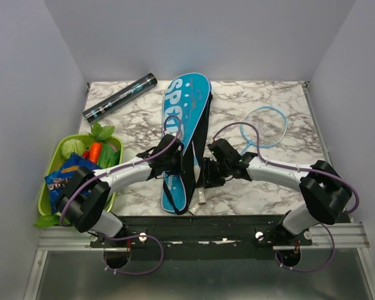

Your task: Pack up the badminton gear

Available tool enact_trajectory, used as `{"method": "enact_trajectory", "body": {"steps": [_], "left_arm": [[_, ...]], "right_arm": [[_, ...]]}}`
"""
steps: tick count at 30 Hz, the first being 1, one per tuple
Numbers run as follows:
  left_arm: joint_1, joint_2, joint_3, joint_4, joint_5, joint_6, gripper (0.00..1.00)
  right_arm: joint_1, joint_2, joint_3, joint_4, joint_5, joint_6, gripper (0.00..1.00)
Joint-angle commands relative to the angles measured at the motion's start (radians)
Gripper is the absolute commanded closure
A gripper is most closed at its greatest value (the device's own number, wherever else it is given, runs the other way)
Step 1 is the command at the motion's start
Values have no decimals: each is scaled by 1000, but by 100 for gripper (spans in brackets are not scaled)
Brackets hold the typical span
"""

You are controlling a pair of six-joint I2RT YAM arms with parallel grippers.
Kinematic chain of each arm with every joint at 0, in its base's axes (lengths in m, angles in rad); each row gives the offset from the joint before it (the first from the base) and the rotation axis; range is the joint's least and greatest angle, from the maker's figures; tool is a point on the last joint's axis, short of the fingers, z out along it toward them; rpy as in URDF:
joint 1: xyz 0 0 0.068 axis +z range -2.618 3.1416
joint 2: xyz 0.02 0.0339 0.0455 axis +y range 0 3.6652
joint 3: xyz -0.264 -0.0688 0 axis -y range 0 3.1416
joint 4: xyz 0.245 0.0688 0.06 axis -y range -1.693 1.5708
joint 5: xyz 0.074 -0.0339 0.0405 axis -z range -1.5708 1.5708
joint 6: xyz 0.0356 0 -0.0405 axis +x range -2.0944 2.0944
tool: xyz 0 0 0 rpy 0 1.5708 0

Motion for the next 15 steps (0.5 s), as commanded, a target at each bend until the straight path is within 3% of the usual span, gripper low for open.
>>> {"method": "enact_trajectory", "body": {"steps": [1, 6, 10, 15], "left_arm": [[-5, -22, 20, 16, 28, 2, 100], [-6, -23, 15, 19, 33, 0, 100], [-6, -26, 3, 34, 45, -9, 100], [-5, -35, 6, 37, 73, -13, 100]], "right_arm": [[16, 34, 3, 23, -12, 11, 49], [22, 50, -3, 28, -3, 17, 56], [24, 62, -8, 63, -11, 34, 74], [26, 68, 39, 78, -11, 57, 87]]}}
